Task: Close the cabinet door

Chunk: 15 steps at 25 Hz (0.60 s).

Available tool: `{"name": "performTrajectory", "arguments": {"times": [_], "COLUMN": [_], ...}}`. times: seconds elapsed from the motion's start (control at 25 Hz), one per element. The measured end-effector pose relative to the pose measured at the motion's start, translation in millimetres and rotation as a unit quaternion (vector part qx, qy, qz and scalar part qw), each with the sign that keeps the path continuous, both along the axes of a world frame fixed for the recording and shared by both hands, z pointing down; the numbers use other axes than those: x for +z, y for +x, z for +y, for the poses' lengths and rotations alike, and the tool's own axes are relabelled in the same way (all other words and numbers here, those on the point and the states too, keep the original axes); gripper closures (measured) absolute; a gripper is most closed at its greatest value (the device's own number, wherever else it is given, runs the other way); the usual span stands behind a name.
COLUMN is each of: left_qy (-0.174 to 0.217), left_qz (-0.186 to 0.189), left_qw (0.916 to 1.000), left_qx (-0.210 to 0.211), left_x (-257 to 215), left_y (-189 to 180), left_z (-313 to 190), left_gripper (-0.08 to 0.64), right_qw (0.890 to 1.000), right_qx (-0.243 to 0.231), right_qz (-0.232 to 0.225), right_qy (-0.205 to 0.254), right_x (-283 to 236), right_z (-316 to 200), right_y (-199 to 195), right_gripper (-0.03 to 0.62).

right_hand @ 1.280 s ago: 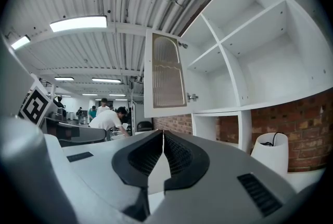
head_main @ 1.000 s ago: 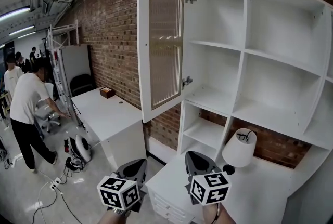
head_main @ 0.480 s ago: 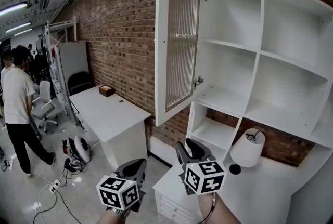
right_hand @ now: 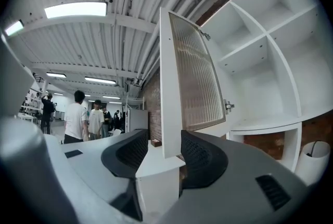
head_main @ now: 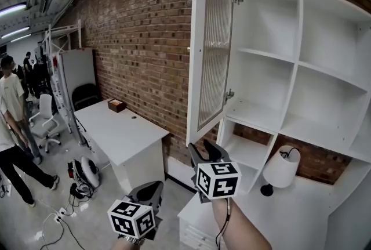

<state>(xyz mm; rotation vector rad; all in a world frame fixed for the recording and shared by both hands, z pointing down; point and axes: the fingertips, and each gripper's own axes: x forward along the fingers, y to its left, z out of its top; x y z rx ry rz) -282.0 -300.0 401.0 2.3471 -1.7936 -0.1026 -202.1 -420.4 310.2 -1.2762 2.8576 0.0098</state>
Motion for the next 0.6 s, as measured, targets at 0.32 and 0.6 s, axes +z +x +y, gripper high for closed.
{"name": "performTrajectory", "arguments": {"times": [0.32,0.6], "left_qy": [-0.003,-0.004], "left_qz": [-0.007,-0.001], "left_qw": [0.9996,0.9995], "left_qx": [0.027,0.031], "left_x": [3,9], "left_y": [-21,-37], "left_z": [-7,-13], "left_gripper": [0.552,0.552], "right_qw": [0.999,0.996], "right_qx": [0.043,0.083], "right_qz": [0.006,0.013], "right_qy": [0.001,0.009], "right_x": [0,2], "right_z": [-34,-53], "right_y": [-25,-37], "right_gripper": [0.388,0.383]}}
